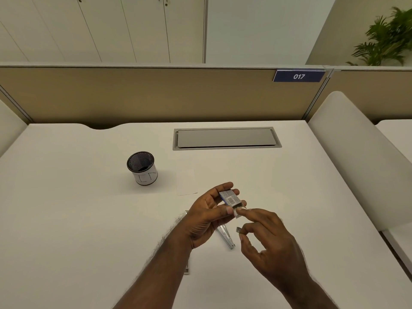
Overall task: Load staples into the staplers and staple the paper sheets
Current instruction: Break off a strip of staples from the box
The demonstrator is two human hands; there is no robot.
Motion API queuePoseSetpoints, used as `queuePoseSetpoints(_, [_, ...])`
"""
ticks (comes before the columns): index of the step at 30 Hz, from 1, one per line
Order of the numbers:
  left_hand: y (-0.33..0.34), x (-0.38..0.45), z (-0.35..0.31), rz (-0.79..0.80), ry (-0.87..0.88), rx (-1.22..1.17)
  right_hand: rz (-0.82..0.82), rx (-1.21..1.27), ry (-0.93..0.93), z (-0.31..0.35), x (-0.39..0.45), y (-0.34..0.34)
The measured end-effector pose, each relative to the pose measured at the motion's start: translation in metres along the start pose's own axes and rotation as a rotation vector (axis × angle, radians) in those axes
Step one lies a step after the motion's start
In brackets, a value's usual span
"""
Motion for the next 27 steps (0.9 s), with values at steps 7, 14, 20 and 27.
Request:
queuePoseSetpoints(7, [0.007, -0.004, 0.000, 0.045, -0.040, 0.022, 0.025, -0.024, -0.042, -0.003, -0.005, 0.004])
queuePoseSetpoints(14, [0.011, -0.004, 0.000, 0.041, -0.047, 0.027, 0.072, -0.036, -0.051, -0.005, -0.010, 0.010])
queuePoseSetpoints(20, [0.010, -0.005, 0.001, 0.016, -0.056, 0.055, 0.037, -0.038, -0.054, -0.004, -0.010, 0.005])
queuePoseSetpoints(27, [0.009, -0.006, 0.001, 0.009, -0.058, 0.079, 0.045, -0.062, -0.067, -0.004, -0.013, 0.008])
Point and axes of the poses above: each hand's wrist, its own x-axis towards the middle knuckle, its own y-axis out of the palm, z = x × y, the point moved 10 cm from there along x, towards the middle knuckle, and after that the axes turned 6 degrees about -z, right-handed, at the moved point
